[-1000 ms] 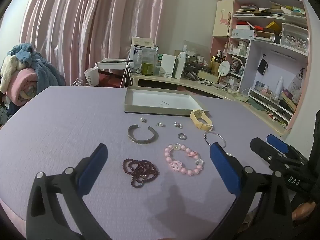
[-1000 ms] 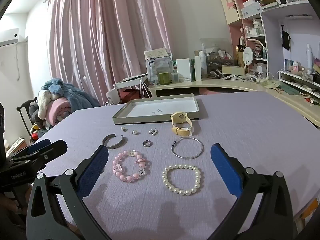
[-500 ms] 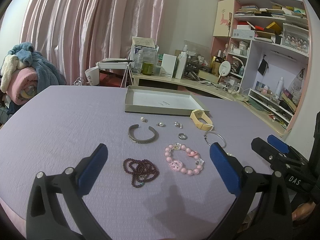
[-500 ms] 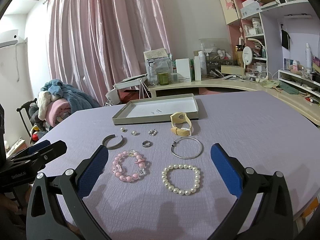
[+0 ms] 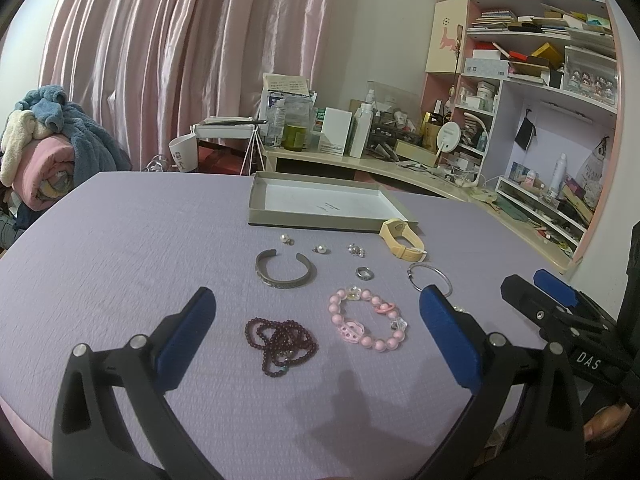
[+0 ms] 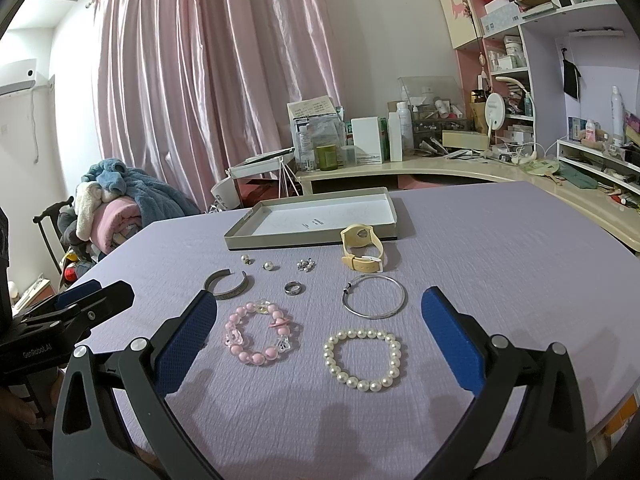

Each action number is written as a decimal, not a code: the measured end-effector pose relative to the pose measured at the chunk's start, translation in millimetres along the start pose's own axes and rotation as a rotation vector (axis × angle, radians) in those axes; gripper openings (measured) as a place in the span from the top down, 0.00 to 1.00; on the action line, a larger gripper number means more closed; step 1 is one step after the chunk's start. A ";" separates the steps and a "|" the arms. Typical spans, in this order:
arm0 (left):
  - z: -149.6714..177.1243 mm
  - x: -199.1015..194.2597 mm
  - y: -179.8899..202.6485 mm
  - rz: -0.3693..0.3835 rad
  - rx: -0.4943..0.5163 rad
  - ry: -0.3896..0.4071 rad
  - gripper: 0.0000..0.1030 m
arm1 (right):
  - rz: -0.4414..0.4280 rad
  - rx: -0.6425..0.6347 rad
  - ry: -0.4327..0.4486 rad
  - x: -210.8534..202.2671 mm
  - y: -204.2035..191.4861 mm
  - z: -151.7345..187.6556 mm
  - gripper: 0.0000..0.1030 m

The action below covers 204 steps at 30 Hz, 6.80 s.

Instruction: Organize jewelry

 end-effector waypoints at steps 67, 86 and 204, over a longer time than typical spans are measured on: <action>20.9 28.0 -16.3 0.005 -0.102 -0.210 0.02 | 0.066 0.068 -0.211 38.6 24.9 19.1 0.03; 34.2 38.8 -30.0 -0.080 -0.164 -0.368 0.02 | 0.234 0.014 -0.422 84.9 62.9 38.3 0.51; -193.9 319.5 -83.7 0.169 -0.059 -0.319 0.53 | 0.104 0.118 -0.314 267.6 51.7 -150.4 0.33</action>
Point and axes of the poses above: each gripper's, at about its wrist camera, not at the fingertips, and x roughly the way its jaws point, y to its right, z to its underside, the point moved 6 cm from there along x, roughly the way its jaws point, and after that the axes turned 10 degrees about x, right-handed, at the moved point
